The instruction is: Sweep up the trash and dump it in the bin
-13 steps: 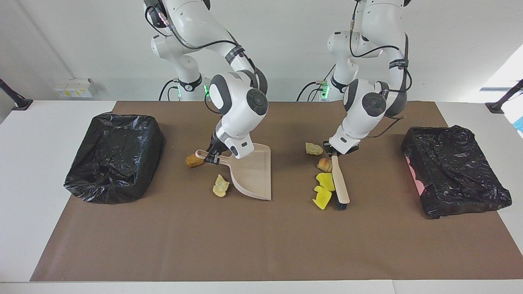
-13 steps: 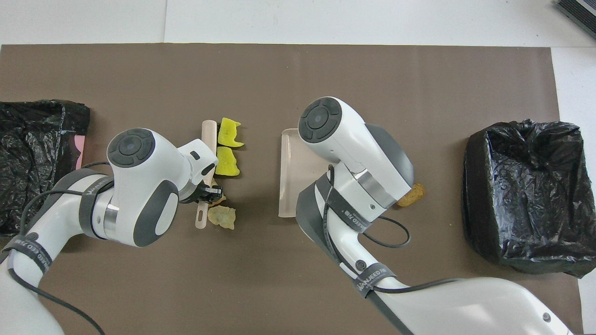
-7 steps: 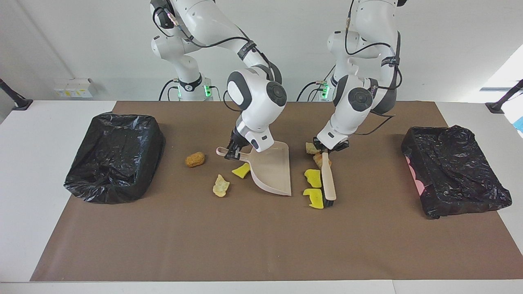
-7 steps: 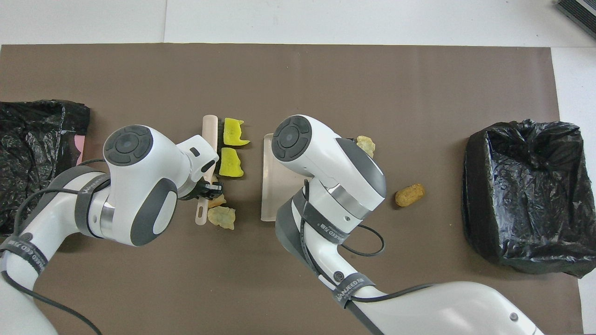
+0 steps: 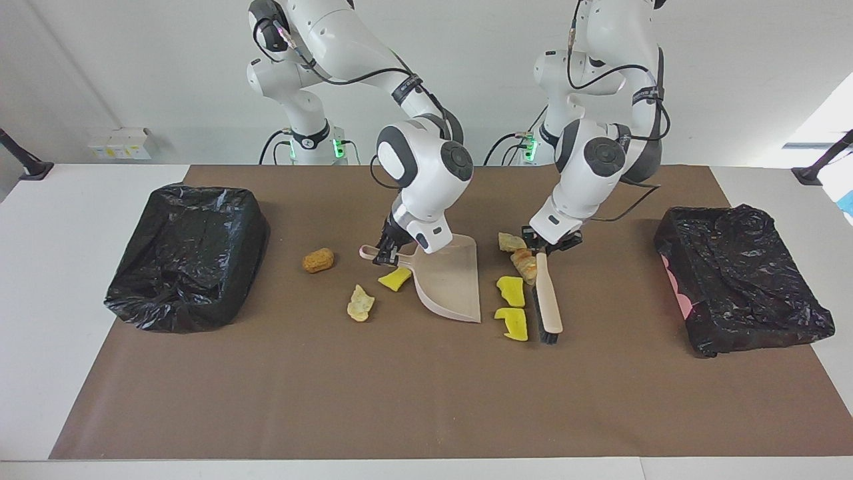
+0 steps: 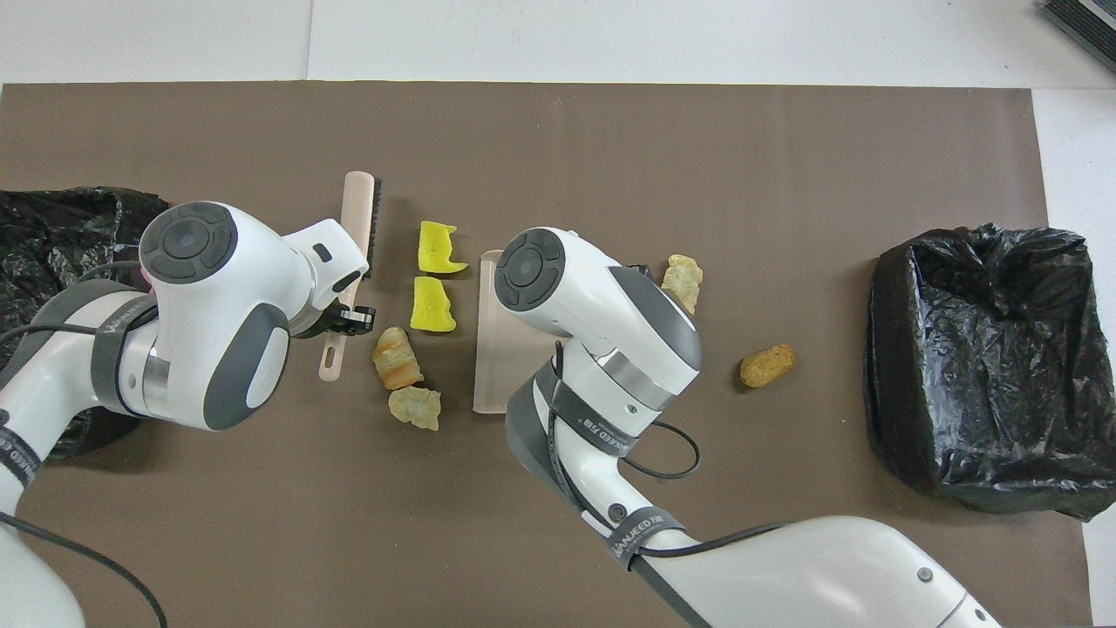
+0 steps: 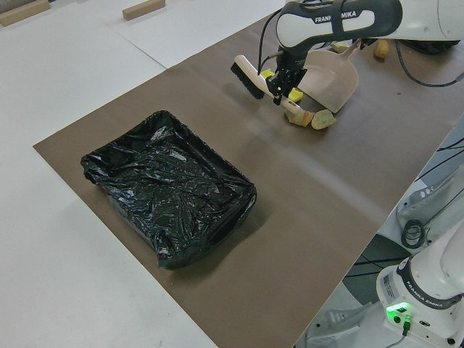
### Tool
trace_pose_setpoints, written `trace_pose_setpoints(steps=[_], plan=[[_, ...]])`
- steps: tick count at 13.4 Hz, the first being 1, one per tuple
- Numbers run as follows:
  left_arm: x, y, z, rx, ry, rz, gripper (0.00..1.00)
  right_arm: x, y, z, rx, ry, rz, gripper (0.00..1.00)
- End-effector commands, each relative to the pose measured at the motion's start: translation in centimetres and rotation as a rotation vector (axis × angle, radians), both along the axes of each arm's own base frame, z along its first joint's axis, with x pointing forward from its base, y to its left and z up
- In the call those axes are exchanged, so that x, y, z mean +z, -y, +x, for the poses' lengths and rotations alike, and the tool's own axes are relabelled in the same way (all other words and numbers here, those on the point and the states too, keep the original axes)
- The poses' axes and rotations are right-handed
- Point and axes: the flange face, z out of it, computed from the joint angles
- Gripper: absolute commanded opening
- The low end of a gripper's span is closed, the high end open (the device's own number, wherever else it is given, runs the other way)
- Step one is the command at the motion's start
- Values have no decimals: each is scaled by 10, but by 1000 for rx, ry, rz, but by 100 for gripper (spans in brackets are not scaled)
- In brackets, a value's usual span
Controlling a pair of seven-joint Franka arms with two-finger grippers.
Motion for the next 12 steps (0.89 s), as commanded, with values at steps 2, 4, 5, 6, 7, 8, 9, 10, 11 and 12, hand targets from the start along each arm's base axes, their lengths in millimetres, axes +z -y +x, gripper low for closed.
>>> trace_pose_setpoints(steps=[2, 4, 5, 6, 7, 8, 9, 10, 11, 12], plan=[[-8, 21, -22, -77, -75, 52, 0, -11, -5, 1, -24, 8, 26, 0], [-7, 43, -42, -128, -85, 61, 0, -12, -6, 0, -24, 9, 30, 0], [-11, 48, -58, -151, -96, 67, 0, -12, -5, 1, -26, 9, 30, 0], [-15, 50, -74, -195, -111, 70, 0, -13, -5, 1, -26, 8, 29, 0], [-17, 55, -84, -224, -122, 72, 0, -13, -4, 1, -27, 7, 29, 0], [-15, 65, -90, -236, -126, 65, 0, -14, -3, 1, -28, 6, 28, 0], [-14, 74, -96, -231, -137, 42, 0, -14, -3, 1, -28, 6, 28, 0], [-12, 84, -101, -218, -147, 12, 0, -15, -2, 1, -30, 4, 26, 0], [-7, 88, -101, -181, -152, -29, 0, -15, 1, 2, -32, 2, 21, 0], [2, 92, -101, -89, -159, -81, 0, -14, 5, 4, -40, -1, 18, 0]])
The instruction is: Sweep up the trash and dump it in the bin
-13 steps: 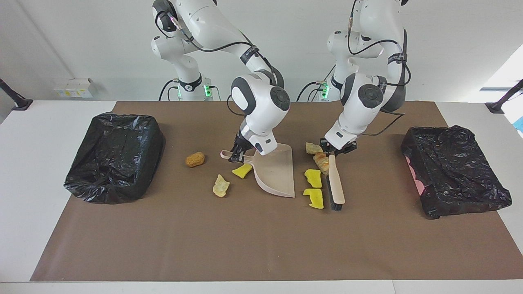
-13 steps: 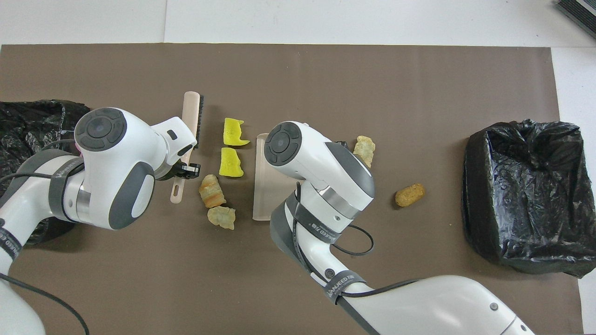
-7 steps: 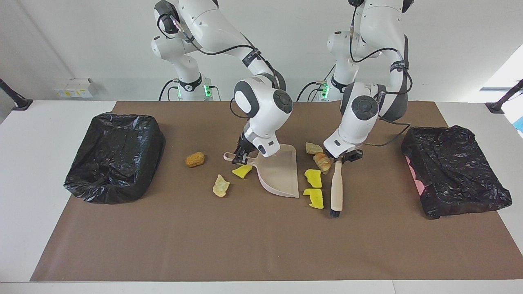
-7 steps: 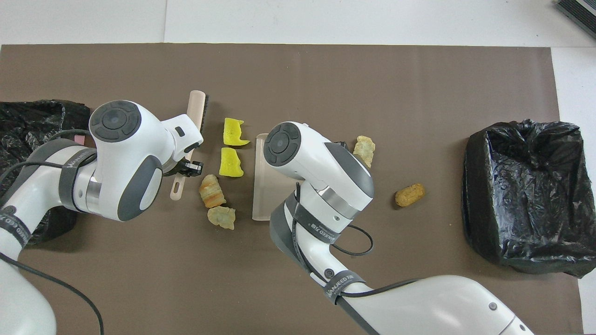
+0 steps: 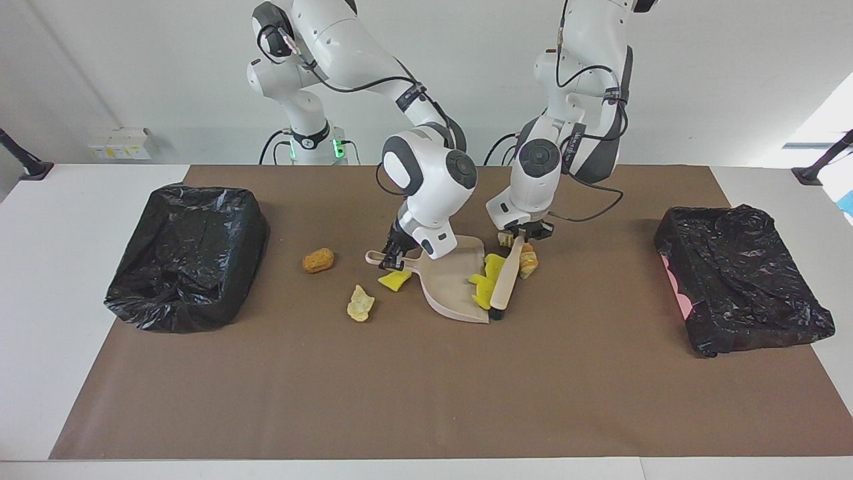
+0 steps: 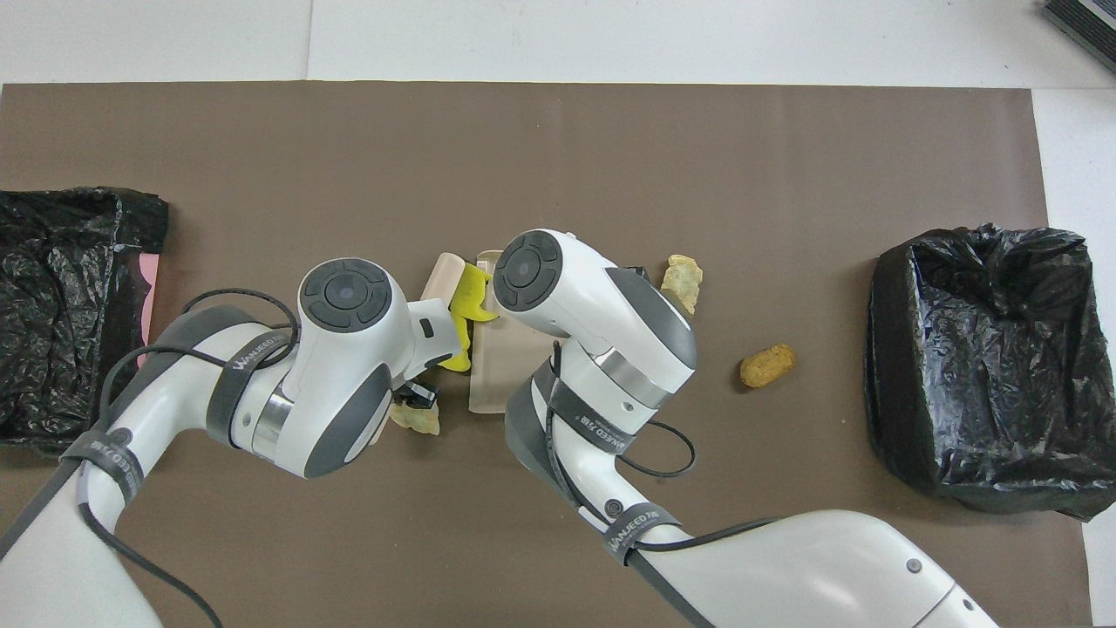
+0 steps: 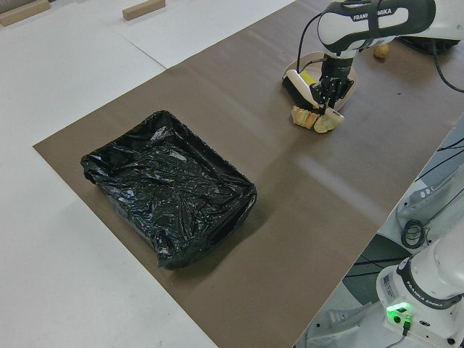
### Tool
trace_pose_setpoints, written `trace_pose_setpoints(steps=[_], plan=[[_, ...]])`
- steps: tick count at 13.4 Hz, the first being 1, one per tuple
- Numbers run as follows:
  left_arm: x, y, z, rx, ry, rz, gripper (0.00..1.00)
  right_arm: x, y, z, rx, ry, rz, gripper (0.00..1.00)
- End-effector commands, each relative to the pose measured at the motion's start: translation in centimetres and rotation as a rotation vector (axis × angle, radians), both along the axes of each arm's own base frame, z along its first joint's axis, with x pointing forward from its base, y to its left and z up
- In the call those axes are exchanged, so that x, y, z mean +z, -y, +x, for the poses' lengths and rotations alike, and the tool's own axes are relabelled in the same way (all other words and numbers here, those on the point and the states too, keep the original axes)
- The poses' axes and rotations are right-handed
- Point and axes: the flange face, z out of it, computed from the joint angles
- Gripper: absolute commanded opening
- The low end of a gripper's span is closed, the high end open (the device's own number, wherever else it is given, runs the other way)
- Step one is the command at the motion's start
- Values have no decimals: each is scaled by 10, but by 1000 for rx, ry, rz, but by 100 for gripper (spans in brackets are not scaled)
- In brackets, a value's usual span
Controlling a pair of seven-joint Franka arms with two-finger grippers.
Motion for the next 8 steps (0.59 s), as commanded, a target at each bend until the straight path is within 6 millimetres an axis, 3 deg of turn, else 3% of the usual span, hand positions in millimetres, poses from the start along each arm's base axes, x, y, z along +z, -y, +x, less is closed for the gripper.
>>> trace_pose_setpoints(steps=[1, 4, 5, 6, 8], plan=[[22, -1, -4, 158, -12, -64, 0, -5, 6, 3, -25, -2, 13, 0], [41, -23, 13, 376, 21, -49, 0, 0, 10, 8, 11, -4, 10, 0], [53, -31, 17, 498, 22, -27, 0, 6, 22, 14, 46, -27, 18, 0], [60, -47, 16, 574, -8, 11, 0, 8, 27, 17, 70, -40, 21, 0], [82, -59, -5, 681, -58, 85, 0, 8, 21, 15, 101, -34, 30, 0]])
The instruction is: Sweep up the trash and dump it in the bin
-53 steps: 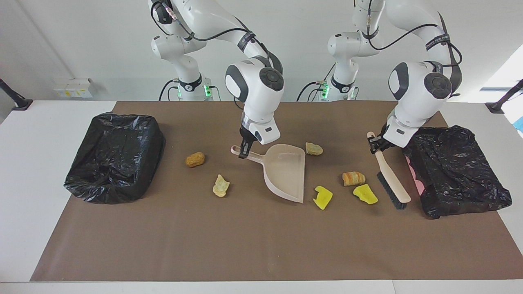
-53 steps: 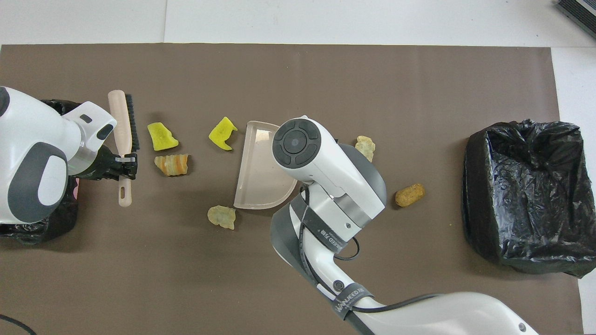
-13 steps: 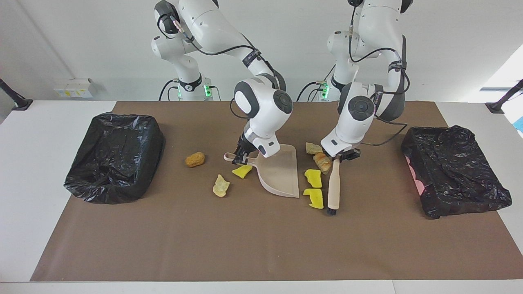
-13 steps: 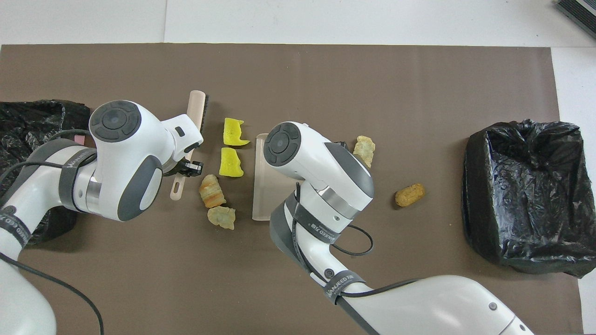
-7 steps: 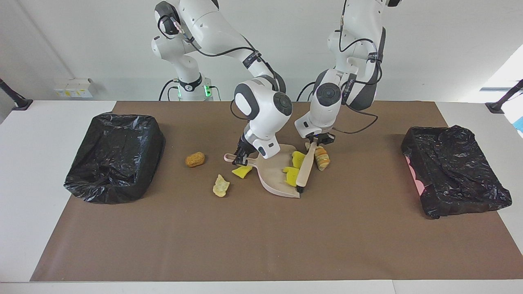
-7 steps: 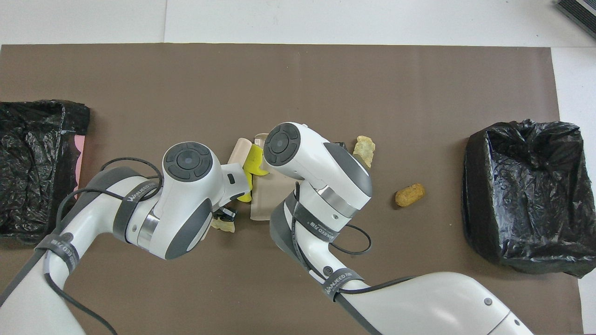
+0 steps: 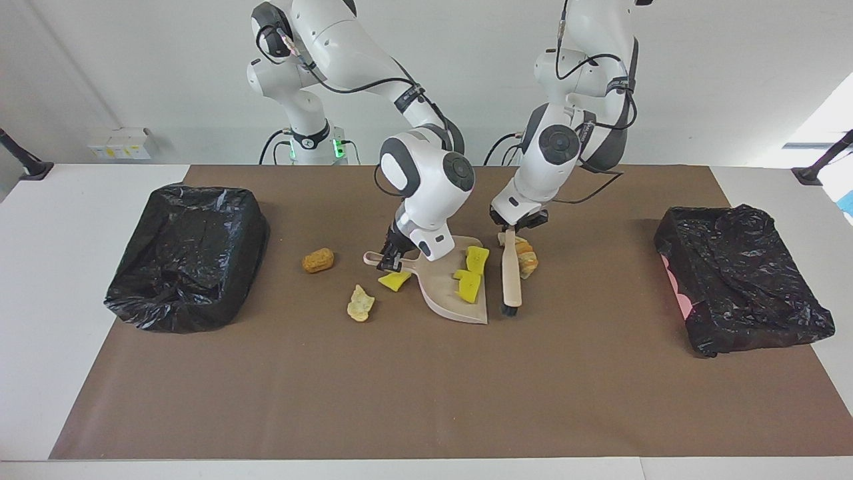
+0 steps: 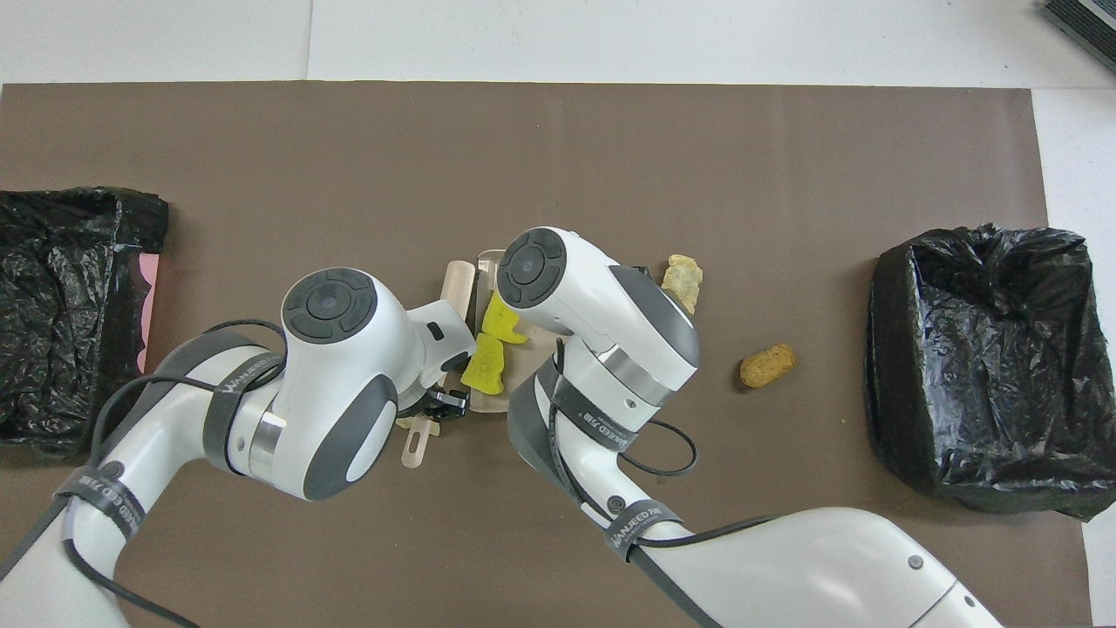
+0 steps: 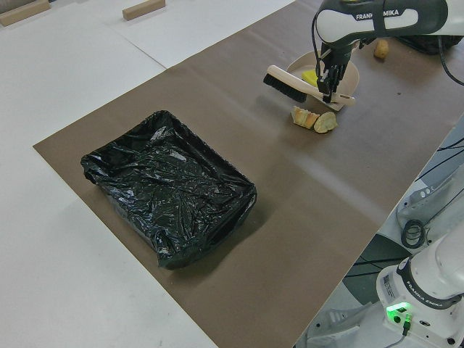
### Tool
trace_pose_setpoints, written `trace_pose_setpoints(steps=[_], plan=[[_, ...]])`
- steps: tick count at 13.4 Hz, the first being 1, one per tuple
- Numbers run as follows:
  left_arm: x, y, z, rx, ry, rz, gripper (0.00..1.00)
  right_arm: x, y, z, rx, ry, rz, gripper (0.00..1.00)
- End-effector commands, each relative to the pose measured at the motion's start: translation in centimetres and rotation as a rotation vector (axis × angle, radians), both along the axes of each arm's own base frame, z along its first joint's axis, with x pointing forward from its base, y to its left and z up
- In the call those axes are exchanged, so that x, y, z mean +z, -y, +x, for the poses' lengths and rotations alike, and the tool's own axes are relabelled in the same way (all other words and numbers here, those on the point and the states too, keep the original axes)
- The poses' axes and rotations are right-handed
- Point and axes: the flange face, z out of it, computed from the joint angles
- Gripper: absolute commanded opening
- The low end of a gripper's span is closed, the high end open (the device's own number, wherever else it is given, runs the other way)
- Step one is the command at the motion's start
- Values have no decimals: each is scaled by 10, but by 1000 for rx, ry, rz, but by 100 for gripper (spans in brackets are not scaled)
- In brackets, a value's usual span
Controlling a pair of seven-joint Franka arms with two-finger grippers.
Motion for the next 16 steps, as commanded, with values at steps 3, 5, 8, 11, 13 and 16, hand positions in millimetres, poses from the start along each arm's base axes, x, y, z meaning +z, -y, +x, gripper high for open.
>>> trace_pose_setpoints(steps=[3, 5, 8, 11, 13, 16], plan=[[16, -22, -66, 179, -148, 124, 0, 4, -6, 4, 139, 5, 54, 0], [-1, -31, -94, 191, -118, 120, 0, 1, -7, 1, 154, -7, 50, 0], [-27, -19, -104, 187, -71, 83, 0, -2, -7, -6, 165, -13, 48, 0], [-47, 17, -101, 188, -25, -11, 0, -11, -8, -10, 172, -10, 63, 0], [-57, 27, -90, 155, -3, -44, 0, -13, -10, -12, 166, -14, 68, 0], [-47, 44, -67, 20, 45, -150, 0, -14, -12, -12, 162, -3, 76, 0]])
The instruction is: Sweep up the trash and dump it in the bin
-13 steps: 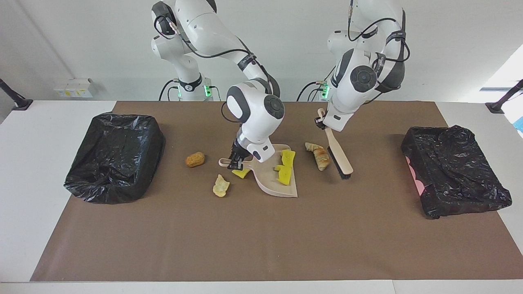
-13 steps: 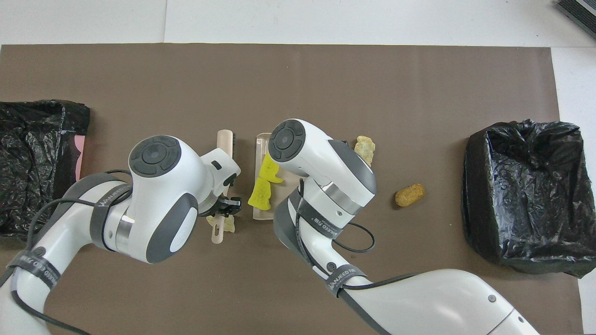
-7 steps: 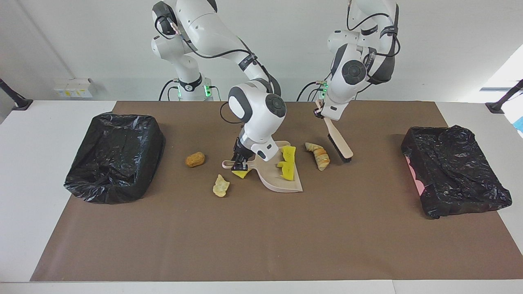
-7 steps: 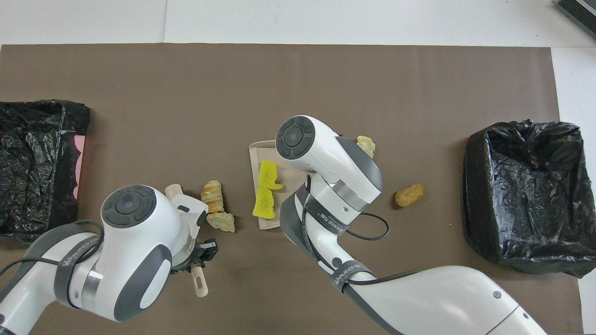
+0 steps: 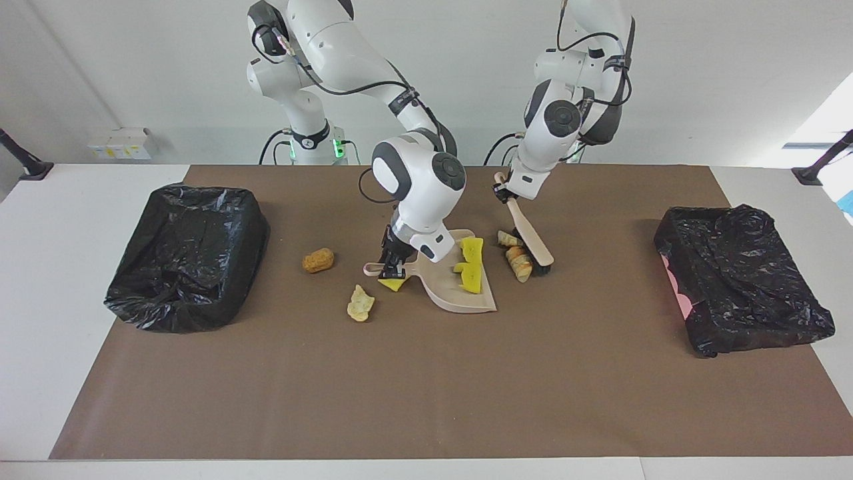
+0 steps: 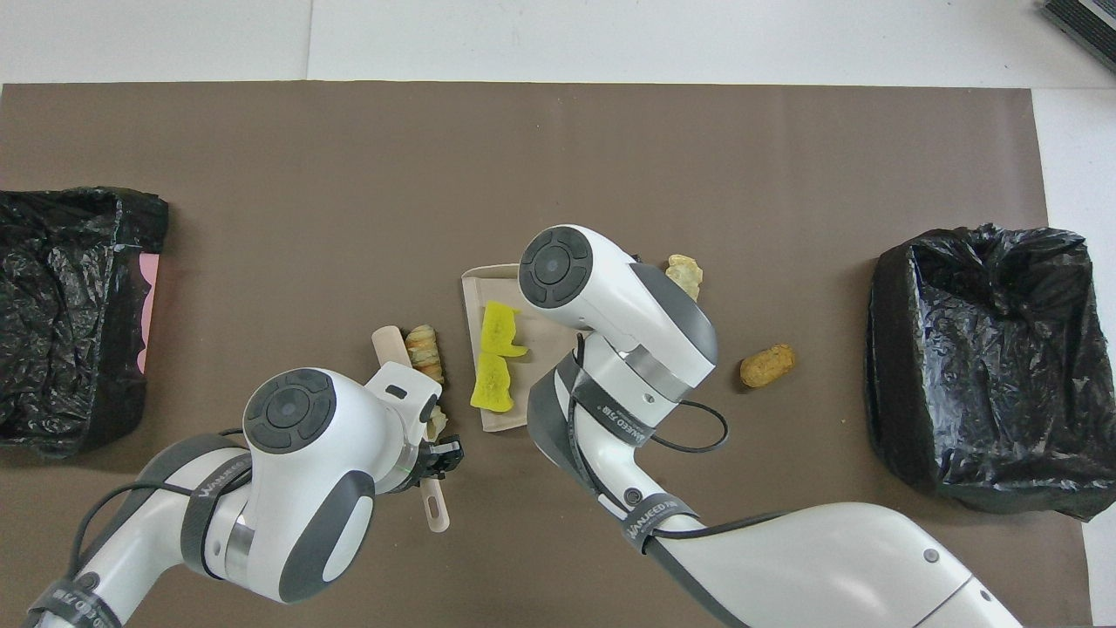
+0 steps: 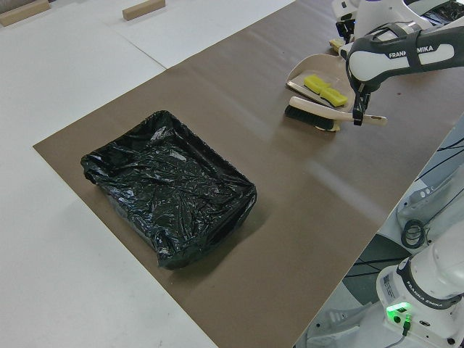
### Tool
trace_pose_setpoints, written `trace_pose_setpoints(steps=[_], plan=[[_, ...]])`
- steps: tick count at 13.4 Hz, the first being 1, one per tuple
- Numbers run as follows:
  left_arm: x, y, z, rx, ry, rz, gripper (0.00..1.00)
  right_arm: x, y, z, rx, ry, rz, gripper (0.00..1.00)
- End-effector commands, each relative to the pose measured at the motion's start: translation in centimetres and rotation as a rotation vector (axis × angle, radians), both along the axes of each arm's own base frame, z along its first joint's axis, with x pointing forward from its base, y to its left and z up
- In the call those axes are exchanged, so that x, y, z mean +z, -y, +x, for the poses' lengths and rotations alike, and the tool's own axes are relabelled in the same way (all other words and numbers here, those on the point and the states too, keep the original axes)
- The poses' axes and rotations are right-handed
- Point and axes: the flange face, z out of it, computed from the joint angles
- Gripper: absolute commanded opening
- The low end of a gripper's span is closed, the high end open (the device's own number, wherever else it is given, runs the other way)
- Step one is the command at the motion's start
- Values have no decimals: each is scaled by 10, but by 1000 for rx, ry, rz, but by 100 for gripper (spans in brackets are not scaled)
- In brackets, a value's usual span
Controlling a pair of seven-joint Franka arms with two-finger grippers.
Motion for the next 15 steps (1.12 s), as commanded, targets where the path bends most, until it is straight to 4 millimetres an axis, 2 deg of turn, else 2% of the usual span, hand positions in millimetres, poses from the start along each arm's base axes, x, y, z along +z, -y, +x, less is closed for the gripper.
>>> trace_pose_setpoints(steps=[1, 3, 6, 8, 10, 12, 15], plan=[[4, 18, 22, -124, 62, -86, 0, -6, -1, -8, 16, -8, 21, 0], [10, 38, 25, -278, 117, -128, 0, -7, -2, -9, 16, -8, 20, 0], [20, 42, 28, -377, 142, -195, 0, -6, -3, -9, 9, -5, 25, 0], [49, 31, 30, -380, 171, -233, 0, -6, -3, -9, 1, -9, 31, 0], [68, 13, 35, -352, 148, -245, 0, -6, -2, -9, -3, -16, 24, 0], [82, -9, 44, -309, 113, -244, 0, -5, -2, -8, -4, -16, 22, 0], [100, -25, 38, -244, 26, -184, 0, 4, -2, -4, -10, -2, 34, 0]])
